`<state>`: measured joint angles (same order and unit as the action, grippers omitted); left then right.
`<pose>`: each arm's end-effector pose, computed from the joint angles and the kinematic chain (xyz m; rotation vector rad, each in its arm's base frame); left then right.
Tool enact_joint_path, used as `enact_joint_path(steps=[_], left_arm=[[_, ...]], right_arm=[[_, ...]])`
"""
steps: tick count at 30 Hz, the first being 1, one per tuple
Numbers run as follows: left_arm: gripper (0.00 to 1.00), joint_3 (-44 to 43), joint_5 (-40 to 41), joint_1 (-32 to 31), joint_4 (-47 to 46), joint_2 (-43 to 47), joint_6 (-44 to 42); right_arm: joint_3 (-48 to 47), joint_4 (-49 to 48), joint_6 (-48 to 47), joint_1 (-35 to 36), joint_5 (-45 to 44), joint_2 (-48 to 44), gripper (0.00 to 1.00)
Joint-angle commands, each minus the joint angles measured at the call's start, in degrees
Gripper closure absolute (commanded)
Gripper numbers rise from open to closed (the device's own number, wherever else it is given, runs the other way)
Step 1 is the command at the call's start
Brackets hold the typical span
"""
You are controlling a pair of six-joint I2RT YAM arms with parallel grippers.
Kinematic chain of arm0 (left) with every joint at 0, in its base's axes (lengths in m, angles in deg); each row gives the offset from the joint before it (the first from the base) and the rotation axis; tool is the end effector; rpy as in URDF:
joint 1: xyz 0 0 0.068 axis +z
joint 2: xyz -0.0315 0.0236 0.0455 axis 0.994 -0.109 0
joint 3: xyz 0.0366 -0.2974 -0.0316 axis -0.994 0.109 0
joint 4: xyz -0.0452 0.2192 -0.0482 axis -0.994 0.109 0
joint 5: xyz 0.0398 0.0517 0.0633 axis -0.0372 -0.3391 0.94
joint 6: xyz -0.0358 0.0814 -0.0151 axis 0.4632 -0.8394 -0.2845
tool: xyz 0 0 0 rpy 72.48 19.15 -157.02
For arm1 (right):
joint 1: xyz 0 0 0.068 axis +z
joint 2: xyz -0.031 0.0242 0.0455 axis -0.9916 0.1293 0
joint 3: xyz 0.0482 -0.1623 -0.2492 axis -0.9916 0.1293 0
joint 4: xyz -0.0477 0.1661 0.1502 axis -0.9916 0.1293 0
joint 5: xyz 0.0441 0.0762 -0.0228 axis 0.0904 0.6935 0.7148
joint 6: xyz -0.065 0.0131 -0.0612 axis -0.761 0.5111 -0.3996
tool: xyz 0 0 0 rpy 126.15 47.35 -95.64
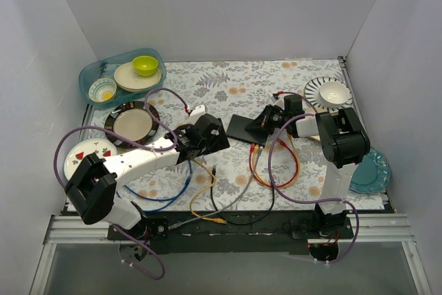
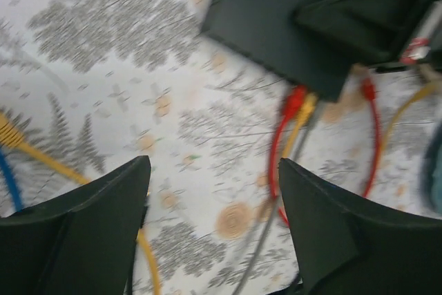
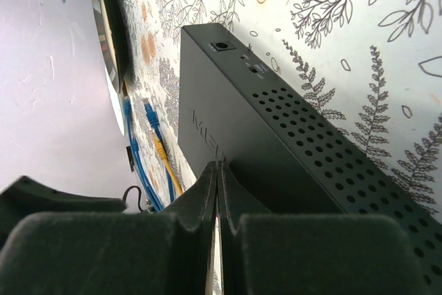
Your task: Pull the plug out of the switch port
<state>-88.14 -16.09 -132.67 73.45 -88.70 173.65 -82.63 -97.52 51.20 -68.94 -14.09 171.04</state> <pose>0.2040 -0.1975 0.2319 -1.0720 2.3475 -0.6579 0.3749 0.1454 0.1516 0.2777 2.3448 1.3655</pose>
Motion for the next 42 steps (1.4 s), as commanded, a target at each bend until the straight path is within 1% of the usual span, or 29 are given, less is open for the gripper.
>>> enact_joint_path(steps=[1,2,3,4,5,6,7,8,9,10,12,14,16,18,19,22,32,39,42], left_arm=[[0.22,-3.7,-3.41,0.58,-12.03,-1.66,-2.68],[0.17,-3.79,-5.61,0.76,-14.05,-2.98,-2.86],[0.17,-4.13,-10.94,1.11,-17.12,-4.91,-2.86],[0.16,-5.36,-13.34,1.55,-18.11,-6.67,-2.6],[0.18,-6.06,-15.63,1.55,-19.16,-10.6,-2.69],[0.21,-6.85,-20.26,1.55,-20.56,-12.38,-2.77],[0.28,-9.04,-21.7,1.55,-20.49,-14.05,-2.6],[0.34,-10.28,-23.19,1.55,-20.14,-17.64,-2.25],[0.49,-11.68,-23.82,1.55,-17.62,-19.24,-1.81],[0.57,-14.83,-24.17,1.73,-15.76,-21.08,-1.2],[0.73,-16.17,-24.7,2.08,-13.46,-24.52,-0.58],[0.79,-15.14,-24.35,2.96,-14.24,-25.06,1.6],[0.83,-13.72,-25.31,4.36,-15.91,-25.23,3.11],[0.82,-13.01,-26.11,4.98,-17.59,-26.19,4.43],[0.75,-13.36,-26.46,5.24,-17.59,-26.9,4.52],[0.62,-14.95,-28.56,5.42,-17.41,-29.18,4.78],[0.63,-14.42,-32.61,5.42,-22.06,-33.58,5.93],[0.62,-13.98,-31.65,5.33,-23.48,-35.07,7.68],[0.63,-15.12,-31.21,5.42,-22.08,-35.69,9.17]], right_arm=[[3.16,9.74,-5.31,-0.36,-7.92,1.84,0.95],[3.16,9.83,-5.31,-0.36,-7.92,1.84,0.95],[3.25,9.83,-5.31,-0.44,-8.01,1.66,0.95],[3.25,9.65,-5.31,-0.36,-8.01,1.66,0.95],[3.34,9.65,-5.31,-0.44,-8.01,1.66,0.95],[3.43,9.65,-5.31,-0.44,-7.92,1.58,0.95],[3.51,9.57,-5.22,-0.36,-7.92,1.58,0.95],[3.52,9.48,-5.22,-0.44,-7.66,1.58,0.95],[3.52,9.56,-5.31,-0.44,-7.66,1.49,0.95],[3.6,9.57,-5.31,-0.36,-7.66,1.31,0.95],[3.52,9.48,-5.22,-0.36,-7.66,1.22,0.95],[3.34,9.3,-4.96,-0.44,-7.57,1.22,0.95],[3.25,9.39,-5.05,-0.36,-7.57,1.22,0.95],[3.25,9.48,-5.05,-0.36,-7.57,1.22,0.95],[3.34,9.39,-5.05,-0.36,-7.57,1.22,0.95],[3.43,9.3,-4.96,-0.36,-7.57,1.4,0.95],[2.64,9.39,-4.87,-0.36,-7.31,2.1,0.95],[2.55,9.48,-4.78,-0.36,-7.4,2.1,0.95],[2.64,9.48,-4.78,-0.36,-7.48,2.02,0.95]])
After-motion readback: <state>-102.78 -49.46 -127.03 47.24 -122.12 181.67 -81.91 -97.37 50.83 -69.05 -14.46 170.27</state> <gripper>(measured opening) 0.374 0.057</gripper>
